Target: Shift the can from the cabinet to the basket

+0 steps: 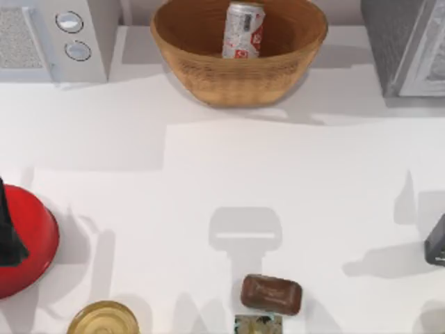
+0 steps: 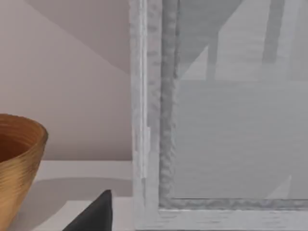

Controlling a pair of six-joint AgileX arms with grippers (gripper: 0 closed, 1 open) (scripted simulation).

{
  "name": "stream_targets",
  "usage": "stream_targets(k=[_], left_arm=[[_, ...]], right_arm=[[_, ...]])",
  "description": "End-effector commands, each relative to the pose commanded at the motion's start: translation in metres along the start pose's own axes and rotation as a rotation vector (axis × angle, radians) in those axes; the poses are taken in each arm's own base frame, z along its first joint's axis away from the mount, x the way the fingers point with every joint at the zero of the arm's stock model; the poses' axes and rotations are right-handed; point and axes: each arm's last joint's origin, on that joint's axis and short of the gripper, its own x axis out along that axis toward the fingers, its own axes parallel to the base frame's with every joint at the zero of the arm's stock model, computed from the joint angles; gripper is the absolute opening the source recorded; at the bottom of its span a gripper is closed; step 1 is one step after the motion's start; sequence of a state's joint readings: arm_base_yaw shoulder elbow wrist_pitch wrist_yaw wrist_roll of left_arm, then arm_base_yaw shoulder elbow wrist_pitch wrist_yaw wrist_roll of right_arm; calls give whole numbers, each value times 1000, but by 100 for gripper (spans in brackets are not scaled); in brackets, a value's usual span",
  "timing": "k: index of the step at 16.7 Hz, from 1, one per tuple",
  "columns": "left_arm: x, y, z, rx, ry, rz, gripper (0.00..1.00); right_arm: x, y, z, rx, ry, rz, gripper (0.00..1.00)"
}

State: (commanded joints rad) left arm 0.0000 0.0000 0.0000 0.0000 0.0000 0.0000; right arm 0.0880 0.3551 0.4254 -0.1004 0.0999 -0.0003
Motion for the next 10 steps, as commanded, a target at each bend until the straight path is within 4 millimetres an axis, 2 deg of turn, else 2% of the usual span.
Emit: stream_targets(k=[3, 5, 7, 10], left_arm=[[0, 0, 0, 0, 0, 0, 100], [0, 0, 0, 0, 0, 0, 100], [0, 0, 0, 0, 0, 0, 100], [0, 0, 0, 0, 0, 0, 100]], right_arm=[[-7, -4, -59, 5, -2, 7, 100], [-8, -6, -85, 7, -13, 10, 100], [-8, -7, -101, 8, -25, 11, 100], [-8, -7, -106, 8, -29, 11, 100]])
